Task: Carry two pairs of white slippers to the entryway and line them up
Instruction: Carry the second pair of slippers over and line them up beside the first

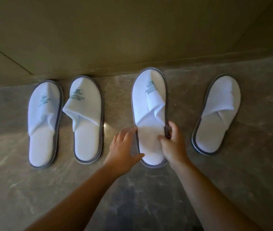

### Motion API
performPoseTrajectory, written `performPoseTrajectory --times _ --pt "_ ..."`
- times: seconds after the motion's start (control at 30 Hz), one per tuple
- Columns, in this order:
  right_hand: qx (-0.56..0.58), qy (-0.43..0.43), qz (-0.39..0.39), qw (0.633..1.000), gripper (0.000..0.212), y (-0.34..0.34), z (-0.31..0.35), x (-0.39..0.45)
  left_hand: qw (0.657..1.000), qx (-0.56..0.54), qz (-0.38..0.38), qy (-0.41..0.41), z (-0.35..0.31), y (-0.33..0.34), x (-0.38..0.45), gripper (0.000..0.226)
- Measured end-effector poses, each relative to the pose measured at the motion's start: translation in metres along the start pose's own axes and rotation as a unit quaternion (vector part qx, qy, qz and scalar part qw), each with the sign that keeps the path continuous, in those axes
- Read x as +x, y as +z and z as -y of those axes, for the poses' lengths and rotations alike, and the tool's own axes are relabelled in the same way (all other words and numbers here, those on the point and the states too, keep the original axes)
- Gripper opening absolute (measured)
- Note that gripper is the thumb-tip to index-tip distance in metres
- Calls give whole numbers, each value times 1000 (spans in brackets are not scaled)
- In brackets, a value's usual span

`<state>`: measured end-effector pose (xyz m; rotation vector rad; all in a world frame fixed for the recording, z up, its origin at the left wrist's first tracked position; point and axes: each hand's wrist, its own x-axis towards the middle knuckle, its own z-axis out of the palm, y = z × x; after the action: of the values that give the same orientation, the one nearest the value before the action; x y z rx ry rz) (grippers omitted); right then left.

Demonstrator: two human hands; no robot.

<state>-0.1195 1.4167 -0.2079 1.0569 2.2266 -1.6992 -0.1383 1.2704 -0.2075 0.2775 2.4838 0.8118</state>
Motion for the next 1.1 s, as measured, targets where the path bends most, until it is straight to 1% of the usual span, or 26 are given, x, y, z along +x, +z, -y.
performPoseTrajectory --times 0.1,0.2,0.27,0.3,0.37,0.43,0.47,0.53,0.63,0.73,1.1 --pt "-22 8 38 999 53 29 0 2 998 50 -27 -41 39 -20 -8 80" --pt "-47 10 37 998 52 46 0 4 993 89 -43 -64 69 -34 -16 85" --pt "-77 5 23 997 53 53 1 6 989 115 -38 -86 81 -40 -18 88" --pt "-109 -3 4 994 55 54 1 6 987 126 -33 -93 86 -42 -17 88" --pt "-200 -34 -39 979 68 57 -1 2 986 139 -29 -93 92 -45 -14 87" --pt "-272 -83 -51 957 83 61 -4 -10 984 153 -23 -83 96 -47 -10 85" --pt "-294 -99 -45 950 89 65 -6 -16 984 161 -19 -79 97 -48 -9 84" --pt "-337 -90 -12 937 98 72 -12 -25 982 171 -9 -74 99 -48 -5 83" --pt "-389 -58 28 919 101 82 -15 -26 982 175 9 -65 99 -47 -2 81" --pt "-404 -64 27 912 98 87 -13 -23 982 178 25 -64 99 -47 -1 78" --pt "-386 -78 24 919 96 94 -10 -22 981 180 31 -69 100 -47 1 75"
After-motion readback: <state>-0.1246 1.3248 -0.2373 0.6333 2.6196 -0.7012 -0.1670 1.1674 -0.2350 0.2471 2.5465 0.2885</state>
